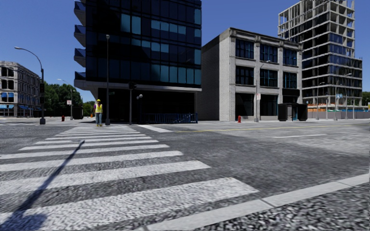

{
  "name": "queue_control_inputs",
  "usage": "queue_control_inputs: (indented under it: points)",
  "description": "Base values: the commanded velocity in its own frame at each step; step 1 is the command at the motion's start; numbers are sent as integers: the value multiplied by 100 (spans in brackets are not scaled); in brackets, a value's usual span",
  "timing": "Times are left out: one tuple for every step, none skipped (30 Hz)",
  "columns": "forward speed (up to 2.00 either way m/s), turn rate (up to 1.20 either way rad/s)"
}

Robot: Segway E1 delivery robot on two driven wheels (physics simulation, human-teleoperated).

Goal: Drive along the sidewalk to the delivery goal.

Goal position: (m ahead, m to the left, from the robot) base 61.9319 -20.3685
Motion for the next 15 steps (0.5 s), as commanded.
queue_control_inputs:
  points:
    - [129, 53]
    - [132, 53]
    - [135, 53]
    - [138, 53]
    - [141, 44]
    - [141, 44]
    - [142, 38]
    - [143, 36]
    - [143, 36]
    - [144, 34]
    - [144, 34]
    - [144, 18]
    - [144, 4]
    - [145, 0]
    - [145, 0]
